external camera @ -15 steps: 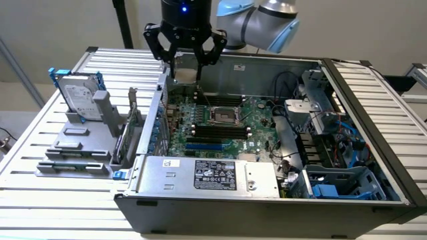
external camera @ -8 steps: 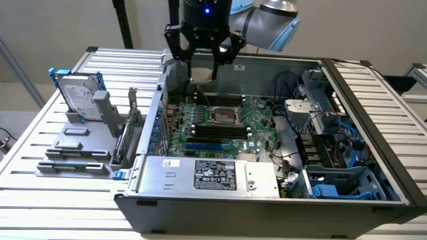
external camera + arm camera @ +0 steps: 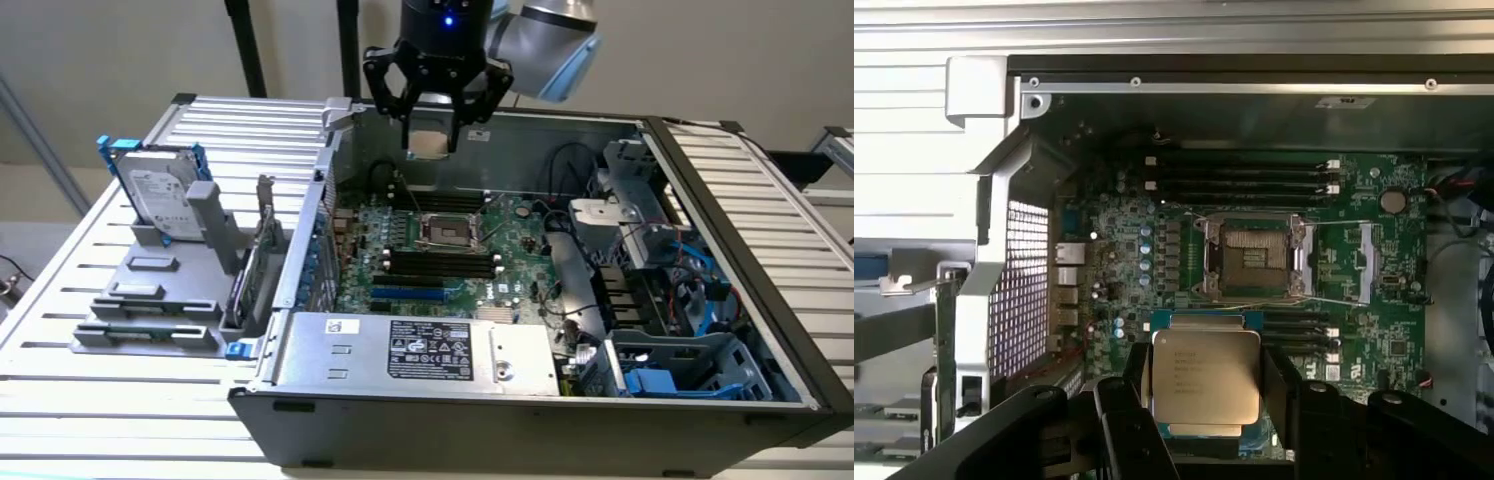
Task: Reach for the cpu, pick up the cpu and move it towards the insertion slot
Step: 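Pick up the cpu and move it towards the insertion slot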
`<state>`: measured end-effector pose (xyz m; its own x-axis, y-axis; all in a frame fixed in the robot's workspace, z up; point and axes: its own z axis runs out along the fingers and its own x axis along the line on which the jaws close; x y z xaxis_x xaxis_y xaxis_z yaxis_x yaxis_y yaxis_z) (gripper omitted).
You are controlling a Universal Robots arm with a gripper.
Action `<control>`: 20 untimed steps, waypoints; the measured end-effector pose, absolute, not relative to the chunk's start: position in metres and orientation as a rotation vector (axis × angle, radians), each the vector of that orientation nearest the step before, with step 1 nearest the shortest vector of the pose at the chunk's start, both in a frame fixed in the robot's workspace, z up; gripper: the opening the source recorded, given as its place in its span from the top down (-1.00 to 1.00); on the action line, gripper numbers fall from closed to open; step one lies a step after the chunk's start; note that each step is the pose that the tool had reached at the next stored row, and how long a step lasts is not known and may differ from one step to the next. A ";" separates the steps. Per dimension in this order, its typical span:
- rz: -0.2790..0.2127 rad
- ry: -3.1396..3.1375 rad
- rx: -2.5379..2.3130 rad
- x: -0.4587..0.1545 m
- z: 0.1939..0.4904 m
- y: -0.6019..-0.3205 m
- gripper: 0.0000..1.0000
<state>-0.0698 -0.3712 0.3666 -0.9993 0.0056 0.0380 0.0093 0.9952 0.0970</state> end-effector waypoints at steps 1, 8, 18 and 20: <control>-0.148 -3.100 -0.012 -0.067 0.366 -0.368 -0.09; -0.123 -3.101 -0.012 -0.047 0.360 -0.348 -0.09; -0.120 -3.127 -0.011 -0.040 0.355 -0.340 -0.09; -0.120 -3.127 -0.011 -0.037 0.355 -0.336 -0.09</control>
<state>-0.0368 -0.3361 0.3548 -0.9999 0.0064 0.0123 0.0073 0.9971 0.0763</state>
